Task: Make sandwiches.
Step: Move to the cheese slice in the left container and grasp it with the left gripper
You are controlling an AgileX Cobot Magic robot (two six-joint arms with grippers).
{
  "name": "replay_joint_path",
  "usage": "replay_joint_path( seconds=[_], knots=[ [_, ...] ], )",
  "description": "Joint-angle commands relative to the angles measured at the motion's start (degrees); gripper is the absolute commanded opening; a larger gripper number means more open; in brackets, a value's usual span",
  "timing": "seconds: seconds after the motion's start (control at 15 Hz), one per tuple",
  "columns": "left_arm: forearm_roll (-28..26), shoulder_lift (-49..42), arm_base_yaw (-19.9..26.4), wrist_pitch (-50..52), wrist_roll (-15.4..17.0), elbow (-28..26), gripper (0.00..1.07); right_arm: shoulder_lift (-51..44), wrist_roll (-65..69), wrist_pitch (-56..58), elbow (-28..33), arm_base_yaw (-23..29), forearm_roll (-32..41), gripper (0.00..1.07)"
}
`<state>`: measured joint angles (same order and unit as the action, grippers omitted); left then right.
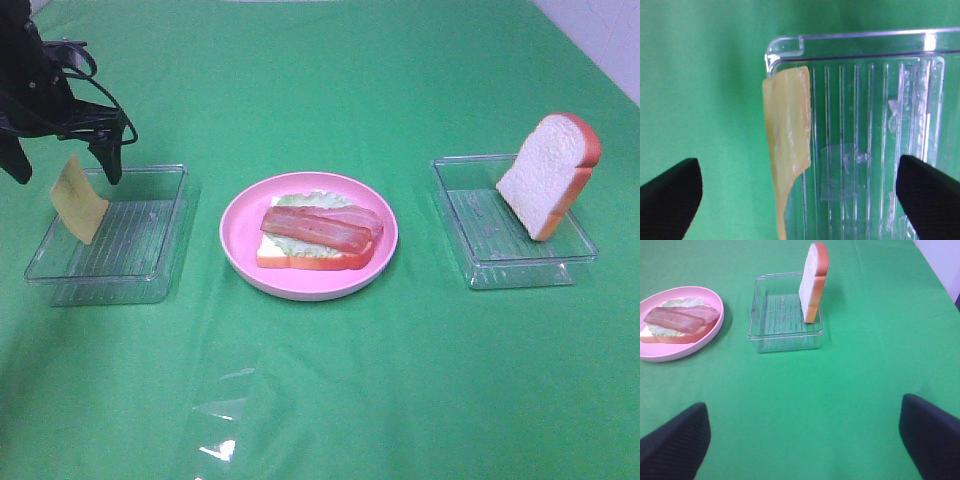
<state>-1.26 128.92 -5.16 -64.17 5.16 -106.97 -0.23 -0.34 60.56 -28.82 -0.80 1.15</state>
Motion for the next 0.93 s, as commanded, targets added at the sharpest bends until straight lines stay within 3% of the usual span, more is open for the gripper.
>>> replay_joint_path(
  seconds=[0.07, 0.4, 0.47, 0.67, 0.93],
  knots=[
    [-0.1, 1.2, 0.0, -0.1, -0.1, -0.3, 0.95, -1.4, 0.3, -0.3, 0.2, 0.0, 0.0, 0.98],
    [-0.1, 2.2, 0.0, -0.3, -0.1, -0.3, 0.81, -1.4, 0.3, -0.3, 0.2, 0.0, 0.0, 0.98],
    [-0.1, 2.1, 0.0, -0.1, -0.1, -0.3, 0.67, -1.4, 0.3, -0.3, 0.2, 0.0, 0.0, 0.98],
    [-0.1, 2.1, 0.0, -0.1, -0.1, -0.3, 0.49, -1.4, 0.3, -0.3, 0.2, 0.0, 0.0, 0.98],
    [-0.1, 2.1, 0.0, 0.1, 0.4, -0.3, 0.49, -1.4, 0.3, -0.3, 0.2, 0.0, 0.0, 0.98]
  ],
)
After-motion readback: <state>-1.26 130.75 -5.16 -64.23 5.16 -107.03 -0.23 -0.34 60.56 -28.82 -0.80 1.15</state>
